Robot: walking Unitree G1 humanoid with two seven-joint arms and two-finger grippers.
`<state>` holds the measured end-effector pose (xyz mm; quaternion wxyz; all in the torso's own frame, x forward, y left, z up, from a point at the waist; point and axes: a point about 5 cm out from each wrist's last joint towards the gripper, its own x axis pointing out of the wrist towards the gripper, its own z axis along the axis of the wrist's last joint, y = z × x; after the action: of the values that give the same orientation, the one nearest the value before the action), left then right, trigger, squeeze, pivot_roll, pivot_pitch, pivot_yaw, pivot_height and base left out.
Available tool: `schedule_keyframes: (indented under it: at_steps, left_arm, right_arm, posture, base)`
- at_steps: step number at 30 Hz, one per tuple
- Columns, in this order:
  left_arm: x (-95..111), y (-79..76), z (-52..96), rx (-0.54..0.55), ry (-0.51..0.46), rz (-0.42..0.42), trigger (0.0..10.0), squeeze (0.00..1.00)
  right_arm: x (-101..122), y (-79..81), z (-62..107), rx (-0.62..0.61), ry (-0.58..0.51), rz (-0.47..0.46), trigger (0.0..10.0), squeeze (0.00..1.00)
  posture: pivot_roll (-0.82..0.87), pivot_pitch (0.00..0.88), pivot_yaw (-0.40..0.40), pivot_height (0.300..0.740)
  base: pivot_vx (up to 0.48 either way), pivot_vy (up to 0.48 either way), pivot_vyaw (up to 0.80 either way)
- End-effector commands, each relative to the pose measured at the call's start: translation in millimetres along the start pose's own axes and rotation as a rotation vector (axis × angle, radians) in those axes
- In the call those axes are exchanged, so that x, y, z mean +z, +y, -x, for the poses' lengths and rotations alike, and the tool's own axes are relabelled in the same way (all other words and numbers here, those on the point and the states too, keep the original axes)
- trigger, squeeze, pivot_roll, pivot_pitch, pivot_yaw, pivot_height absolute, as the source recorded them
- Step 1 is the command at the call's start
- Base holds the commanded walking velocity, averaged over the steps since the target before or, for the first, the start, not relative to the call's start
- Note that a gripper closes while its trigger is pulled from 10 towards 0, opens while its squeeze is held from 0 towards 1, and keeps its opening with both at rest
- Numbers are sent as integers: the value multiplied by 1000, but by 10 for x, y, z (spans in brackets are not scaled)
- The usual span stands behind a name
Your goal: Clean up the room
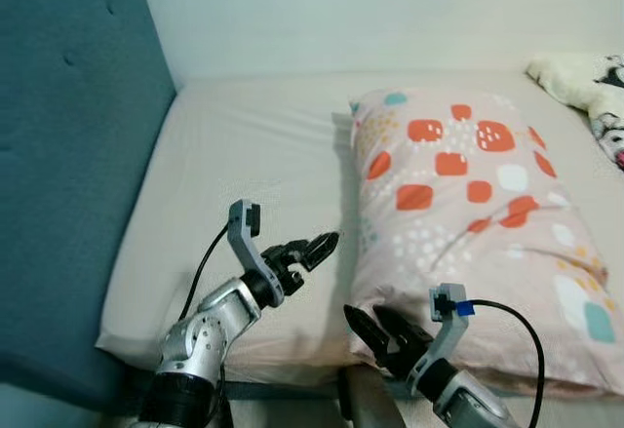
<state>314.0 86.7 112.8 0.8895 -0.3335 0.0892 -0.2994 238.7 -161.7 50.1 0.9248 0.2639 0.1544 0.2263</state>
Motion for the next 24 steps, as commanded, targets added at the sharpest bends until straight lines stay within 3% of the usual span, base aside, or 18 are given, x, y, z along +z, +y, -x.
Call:
schedule_keyframes:
  at_steps: [1,2,4,6,7,9,11,17,19,22,24]
  left_arm:
    - [-121,115,69,55,33,-18,10000,0]
    - [-261,304,188,139,51,-23,10000,0]
    - [-261,304,188,139,51,-23,10000,0]
    - [-375,485,314,228,54,-8,10000,0]
    - [-375,485,314,228,54,-8,10000,0]
    - [-470,672,485,327,41,18,10000,0]
    - [-511,753,569,369,30,37,10000,0]
    - [-786,1038,967,582,127,-26,10000,0]
    - [-786,1038,967,582,127,-26,10000,0]
    - [-1068,1183,1336,747,258,-45,10000,0]
    - [-1124,1199,1406,774,284,-46,10000,0]
  right_arm:
    - [-97,-127,51,-69,27,-4,10000,0]
    - [-224,-318,67,-173,79,13,10000,0]
    - [-224,-318,67,-173,79,13,10000,0]
    - [-341,-476,103,-260,129,34,10000,0]
    - [-341,-476,103,-260,129,34,10000,0]
    - [-447,-603,149,-340,178,56,10000,0]
    - [-493,-643,158,-360,200,62,10000,0]
    - [-634,-660,108,-363,286,126,10000,0]
    - [-634,-660,108,-363,286,126,10000,0]
    - [-720,-496,-78,-240,332,210,10000,0]
    - [-743,-452,-122,-207,346,240,10000,0]
  posture:
    - [-61,116,-1,616]
    - [-55,104,-5,626]
    - [-55,104,-5,626]
    - [-48,85,-12,635]
    - [-48,85,-12,635]
    - [-42,75,-17,645]
    - [-36,64,-22,655]
    - [-21,48,-26,679]
    - [-21,48,-26,679]
    - [-20,33,-21,694]
    - [-20,33,-21,698]
  base:
    - [0,0,0]
    - [0,0,0]
    - [0,0,0]
    - [0,0,0]
    - [0,0,0]
    - [0,0,0]
    - [0,0,0]
    - [0,0,0]
    - [0,0,0]
    - [0,0,0]
    - [0,0,0]
